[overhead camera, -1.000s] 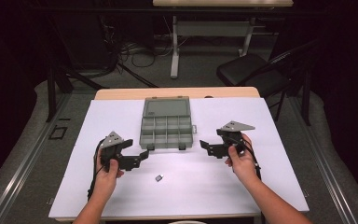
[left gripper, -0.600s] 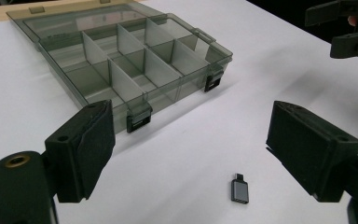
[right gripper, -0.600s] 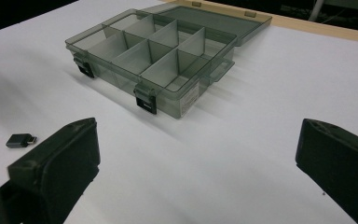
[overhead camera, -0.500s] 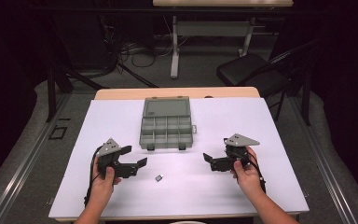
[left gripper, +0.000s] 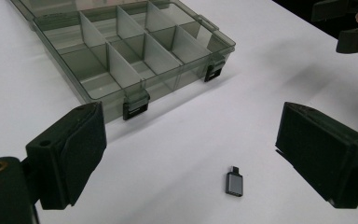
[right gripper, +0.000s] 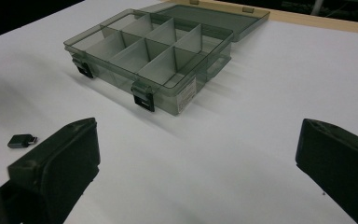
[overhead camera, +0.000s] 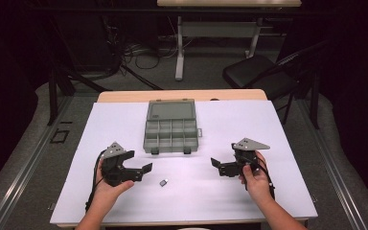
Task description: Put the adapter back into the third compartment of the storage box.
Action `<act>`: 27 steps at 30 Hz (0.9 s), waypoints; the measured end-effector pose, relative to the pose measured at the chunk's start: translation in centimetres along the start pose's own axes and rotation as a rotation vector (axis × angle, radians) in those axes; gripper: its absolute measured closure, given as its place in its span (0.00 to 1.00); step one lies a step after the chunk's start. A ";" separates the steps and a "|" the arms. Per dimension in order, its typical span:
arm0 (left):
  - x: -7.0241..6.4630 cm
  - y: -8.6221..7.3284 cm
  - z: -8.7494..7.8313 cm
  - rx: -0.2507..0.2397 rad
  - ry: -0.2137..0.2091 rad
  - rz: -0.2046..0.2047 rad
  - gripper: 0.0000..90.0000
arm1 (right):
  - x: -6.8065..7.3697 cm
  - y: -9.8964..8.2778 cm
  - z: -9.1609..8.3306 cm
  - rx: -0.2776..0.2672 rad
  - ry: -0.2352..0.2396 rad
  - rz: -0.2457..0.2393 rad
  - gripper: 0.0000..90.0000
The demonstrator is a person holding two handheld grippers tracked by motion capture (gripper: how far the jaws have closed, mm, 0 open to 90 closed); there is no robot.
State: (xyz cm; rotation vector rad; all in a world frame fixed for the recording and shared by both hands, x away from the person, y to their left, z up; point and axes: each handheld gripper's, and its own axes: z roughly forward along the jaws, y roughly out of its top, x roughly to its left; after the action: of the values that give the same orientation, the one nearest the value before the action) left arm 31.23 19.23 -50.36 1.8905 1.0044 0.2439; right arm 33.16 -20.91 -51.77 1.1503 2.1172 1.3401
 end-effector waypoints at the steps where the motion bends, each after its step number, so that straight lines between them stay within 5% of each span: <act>1: -0.2 0.0 0.0 0.003 0.000 0.001 0.10 | 0.0 0.0 -0.1 0.002 0.000 0.002 0.00; 11: -1.6 0.4 -0.3 0.022 0.021 0.035 0.19 | 0.0 -0.4 -0.6 -0.006 -0.016 -0.020 0.00; 13: -2.0 0.4 -0.3 0.019 0.009 0.040 0.30 | 0.1 -0.4 -0.8 -0.016 -0.018 -0.025 0.00; 15: -2.2 0.4 -0.2 0.021 0.011 0.045 0.30 | 0.1 -0.4 -0.9 -0.018 -0.016 -0.021 0.00; 22: -3.2 -0.2 0.9 0.116 0.034 0.091 0.44 | -0.1 -0.5 -0.7 -0.011 -0.010 -0.011 0.00; 27: -4.2 -0.7 2.0 0.150 -0.013 0.105 0.54 | 0.1 -0.6 -0.6 -0.009 -0.011 -0.019 0.00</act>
State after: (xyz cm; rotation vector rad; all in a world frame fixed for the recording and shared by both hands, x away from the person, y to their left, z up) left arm 29.26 15.03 -51.06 2.0810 0.9379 0.2218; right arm 32.41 -21.30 -52.04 1.1280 2.1072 1.3307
